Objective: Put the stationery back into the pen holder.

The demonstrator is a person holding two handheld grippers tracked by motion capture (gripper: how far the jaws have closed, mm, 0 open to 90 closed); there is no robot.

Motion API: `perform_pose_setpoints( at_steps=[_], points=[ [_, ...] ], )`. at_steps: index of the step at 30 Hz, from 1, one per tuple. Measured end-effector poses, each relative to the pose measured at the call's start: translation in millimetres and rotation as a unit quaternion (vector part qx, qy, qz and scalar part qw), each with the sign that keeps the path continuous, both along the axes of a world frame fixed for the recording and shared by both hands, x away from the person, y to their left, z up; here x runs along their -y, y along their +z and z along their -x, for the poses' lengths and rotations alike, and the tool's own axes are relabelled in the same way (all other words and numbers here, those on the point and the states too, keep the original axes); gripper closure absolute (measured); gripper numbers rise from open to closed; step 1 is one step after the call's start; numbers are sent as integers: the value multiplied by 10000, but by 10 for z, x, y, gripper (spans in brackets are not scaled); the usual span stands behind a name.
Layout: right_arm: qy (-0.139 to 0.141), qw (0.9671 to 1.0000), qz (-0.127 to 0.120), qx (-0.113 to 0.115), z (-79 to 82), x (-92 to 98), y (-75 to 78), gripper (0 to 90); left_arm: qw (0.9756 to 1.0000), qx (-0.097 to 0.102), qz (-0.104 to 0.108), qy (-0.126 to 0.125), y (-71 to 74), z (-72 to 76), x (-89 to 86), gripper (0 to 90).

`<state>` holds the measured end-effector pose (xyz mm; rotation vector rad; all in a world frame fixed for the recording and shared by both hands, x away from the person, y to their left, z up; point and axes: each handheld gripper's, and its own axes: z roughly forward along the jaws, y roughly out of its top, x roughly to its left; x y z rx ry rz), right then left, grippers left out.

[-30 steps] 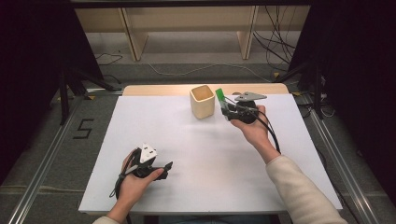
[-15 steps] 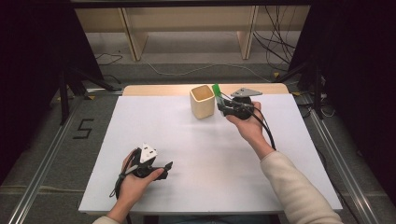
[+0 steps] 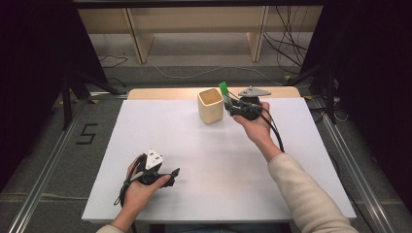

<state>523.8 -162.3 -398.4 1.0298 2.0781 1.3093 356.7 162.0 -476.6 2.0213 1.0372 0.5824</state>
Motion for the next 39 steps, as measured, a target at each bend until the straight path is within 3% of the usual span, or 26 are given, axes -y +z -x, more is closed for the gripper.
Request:
perform_pose_setpoints(
  at_steps=[9,39],
  points=[
    [-17,9999,-43,96,-84,-66,28,663,10000,-13,13,-6,-6,-3,5,188],
    [-116,9998,-151,113,-346,-255,150,663,10000,-7,27,-3,-9,-4,2,189]
  ],
)
